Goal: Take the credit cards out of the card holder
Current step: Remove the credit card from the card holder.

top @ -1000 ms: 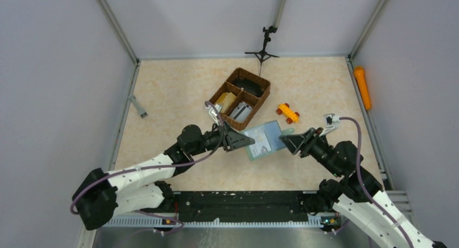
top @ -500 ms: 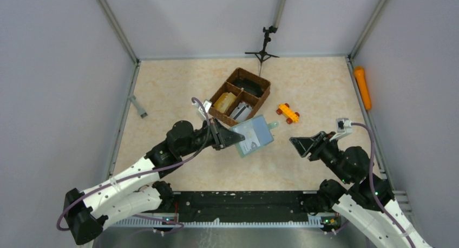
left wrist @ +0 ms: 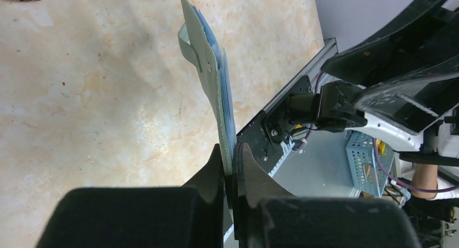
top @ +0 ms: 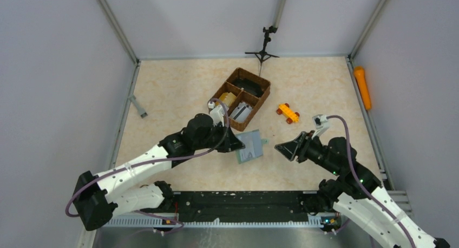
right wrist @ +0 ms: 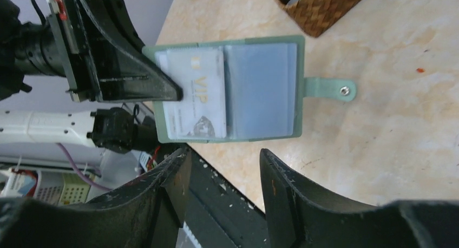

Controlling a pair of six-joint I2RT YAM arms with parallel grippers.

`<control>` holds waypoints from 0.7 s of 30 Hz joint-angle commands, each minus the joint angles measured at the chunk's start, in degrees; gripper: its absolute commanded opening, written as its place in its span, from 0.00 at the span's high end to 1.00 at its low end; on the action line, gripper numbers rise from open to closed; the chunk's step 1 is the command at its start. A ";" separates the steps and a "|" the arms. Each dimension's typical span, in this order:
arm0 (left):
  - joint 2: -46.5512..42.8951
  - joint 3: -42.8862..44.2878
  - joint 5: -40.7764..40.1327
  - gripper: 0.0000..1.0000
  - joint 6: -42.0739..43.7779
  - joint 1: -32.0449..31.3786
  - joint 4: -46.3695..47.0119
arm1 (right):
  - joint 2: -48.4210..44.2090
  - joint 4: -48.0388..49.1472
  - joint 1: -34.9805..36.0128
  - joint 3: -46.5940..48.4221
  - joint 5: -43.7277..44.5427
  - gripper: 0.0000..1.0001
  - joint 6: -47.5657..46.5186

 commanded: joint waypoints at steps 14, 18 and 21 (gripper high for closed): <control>17.81 -0.22 7.30 1.00 2.79 -0.21 13.51 | 14.73 16.17 0.89 -9.64 -5.83 0.36 -5.33; 21.27 0.98 5.24 0.99 3.85 -0.21 10.42 | 19.53 16.25 1.56 -8.96 -4.69 0.50 -7.69; 23.11 1.91 4.91 0.97 4.70 -0.21 8.08 | 23.84 18.31 3.12 -8.76 -4.14 0.55 -8.57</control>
